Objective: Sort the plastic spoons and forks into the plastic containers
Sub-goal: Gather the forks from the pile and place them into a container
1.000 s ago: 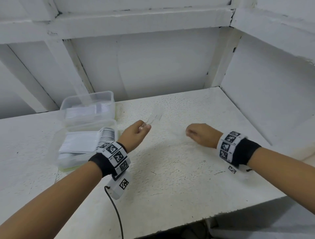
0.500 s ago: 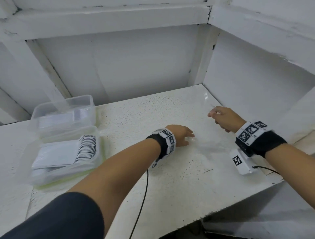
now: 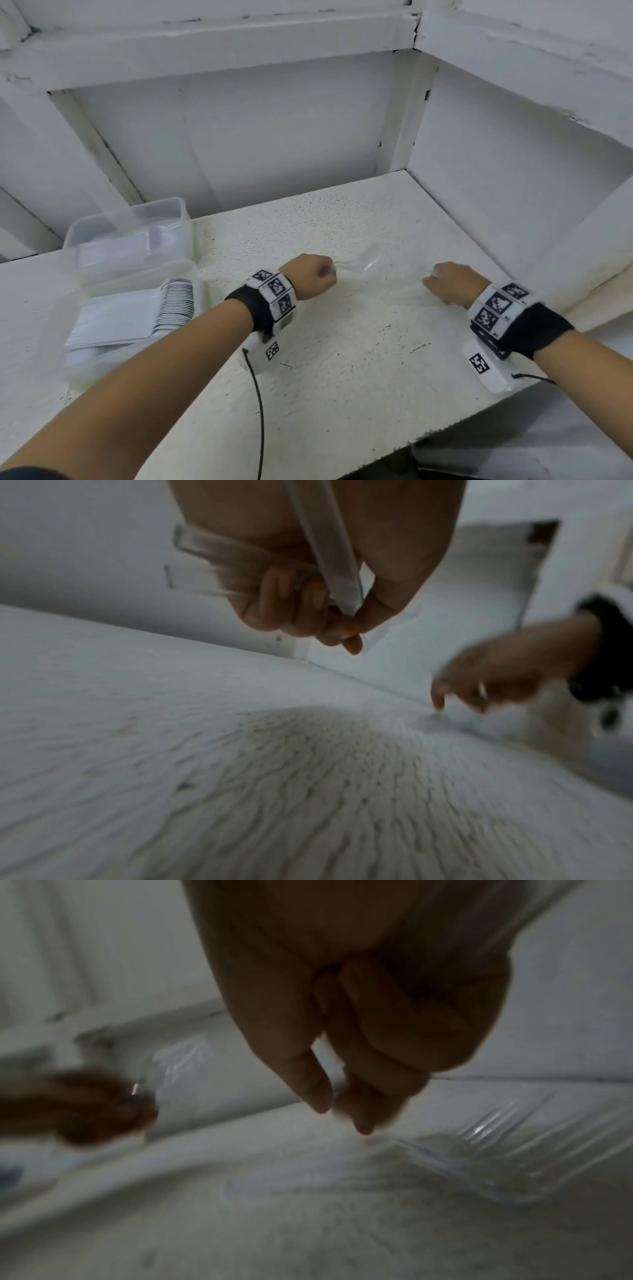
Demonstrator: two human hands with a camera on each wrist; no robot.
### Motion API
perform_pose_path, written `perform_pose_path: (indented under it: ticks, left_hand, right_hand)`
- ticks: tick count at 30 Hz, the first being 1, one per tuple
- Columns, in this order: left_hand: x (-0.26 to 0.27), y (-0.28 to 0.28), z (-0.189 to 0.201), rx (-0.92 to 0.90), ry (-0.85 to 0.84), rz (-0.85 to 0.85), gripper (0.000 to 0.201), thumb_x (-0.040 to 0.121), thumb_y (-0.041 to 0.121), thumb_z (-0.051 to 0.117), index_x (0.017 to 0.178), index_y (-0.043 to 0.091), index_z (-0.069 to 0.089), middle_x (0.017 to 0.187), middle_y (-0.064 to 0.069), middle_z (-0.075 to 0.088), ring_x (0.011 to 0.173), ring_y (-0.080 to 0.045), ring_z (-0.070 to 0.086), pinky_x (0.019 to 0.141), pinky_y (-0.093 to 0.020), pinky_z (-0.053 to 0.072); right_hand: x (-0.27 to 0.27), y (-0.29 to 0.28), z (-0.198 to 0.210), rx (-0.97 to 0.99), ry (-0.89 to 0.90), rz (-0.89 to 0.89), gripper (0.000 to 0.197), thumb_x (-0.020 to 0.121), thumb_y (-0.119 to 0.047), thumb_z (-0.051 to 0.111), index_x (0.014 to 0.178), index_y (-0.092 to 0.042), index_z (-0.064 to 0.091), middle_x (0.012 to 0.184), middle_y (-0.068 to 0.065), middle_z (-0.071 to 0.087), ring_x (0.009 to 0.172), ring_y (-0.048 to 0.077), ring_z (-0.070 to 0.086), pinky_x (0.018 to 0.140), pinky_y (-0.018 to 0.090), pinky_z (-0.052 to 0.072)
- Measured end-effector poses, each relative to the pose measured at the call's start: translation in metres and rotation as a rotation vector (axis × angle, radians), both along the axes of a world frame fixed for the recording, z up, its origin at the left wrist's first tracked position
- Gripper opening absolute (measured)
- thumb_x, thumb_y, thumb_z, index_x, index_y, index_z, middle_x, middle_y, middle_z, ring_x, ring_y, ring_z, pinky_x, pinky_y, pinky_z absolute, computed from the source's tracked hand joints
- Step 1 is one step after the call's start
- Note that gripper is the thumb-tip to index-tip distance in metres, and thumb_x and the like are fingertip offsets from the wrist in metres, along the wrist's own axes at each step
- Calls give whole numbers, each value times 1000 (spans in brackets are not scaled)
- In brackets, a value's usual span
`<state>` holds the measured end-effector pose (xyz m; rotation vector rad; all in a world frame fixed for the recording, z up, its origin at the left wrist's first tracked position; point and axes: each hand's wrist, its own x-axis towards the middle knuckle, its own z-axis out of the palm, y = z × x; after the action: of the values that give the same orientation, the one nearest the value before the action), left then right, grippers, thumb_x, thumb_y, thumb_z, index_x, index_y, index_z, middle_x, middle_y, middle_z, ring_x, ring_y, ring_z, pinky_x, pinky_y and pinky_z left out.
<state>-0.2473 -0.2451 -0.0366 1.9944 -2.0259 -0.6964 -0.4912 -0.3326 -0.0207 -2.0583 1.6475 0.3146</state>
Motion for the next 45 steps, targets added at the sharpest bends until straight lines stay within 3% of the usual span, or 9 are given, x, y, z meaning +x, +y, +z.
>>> perform_pose_path:
  ticks: [3,8,15,21,26,29,36,40,45]
  left_hand:
    - [12,12,0,-37,54,123,32,96,26,44,66,17,40,63,5,44,63,-15,42,54,-23,30]
    - [20,27,-2,-48,215,233,27,97,30,44,86,11,59,71,6,50,64,-6,44,60,-19,34]
    - [21,47,2,-35,571,372,26,99,26,41,82,13,55,60,1,47,48,-10,42,46,-19,36]
    - [27,58,-3,-21,584,413,25,99,28,39,82,17,53,60,-1,49,48,-13,43,48,-22,37]
    - [30,63,-6,-19,570,462,25,100,30,37,89,14,53,60,0,48,46,-13,42,48,-22,37]
    - [29,64,-6,-27,560,470,26,100,31,36,94,12,53,60,0,48,44,-11,42,48,-20,37]
    - [16,49,-5,-17,598,554,25,98,34,40,90,13,52,62,1,41,48,-12,34,44,-19,31]
    - [1,24,-10,-20,352,478,24,94,27,50,76,10,49,63,3,42,57,-12,39,50,-21,29]
    - [-25,-14,-15,116,102,331,25,91,38,54,92,12,56,86,-2,53,79,-17,49,57,-24,36]
  right_hand:
    - [5,9,-13,-27,106,79,30,98,-34,31,108,-11,47,89,4,55,79,23,52,64,26,37]
    - [27,16,-17,-84,95,118,36,98,-34,32,120,-7,41,115,14,57,84,26,49,72,28,38]
    - [67,37,-28,-151,-33,263,36,98,-38,34,116,-9,45,111,12,58,94,26,57,74,30,43]
    - [94,45,-34,-170,9,404,30,99,-28,38,114,-6,51,115,11,56,102,27,56,75,29,39]
    - [88,42,-29,-77,-289,241,16,95,-17,47,109,-15,40,101,8,60,91,26,60,74,32,44]
    - [84,38,-20,101,-584,72,22,91,-9,51,113,-9,52,107,2,59,94,14,53,78,24,39]
    - [76,42,-9,551,-1142,-358,18,98,-4,35,94,-15,49,67,1,48,60,14,49,56,29,47]
    - [67,37,-8,654,-1235,-555,21,96,-8,35,82,-19,47,57,-1,42,38,7,36,38,15,32]
    - [54,26,-14,446,-1197,-729,10,92,-18,45,81,-17,45,42,-7,34,30,5,23,33,13,16]
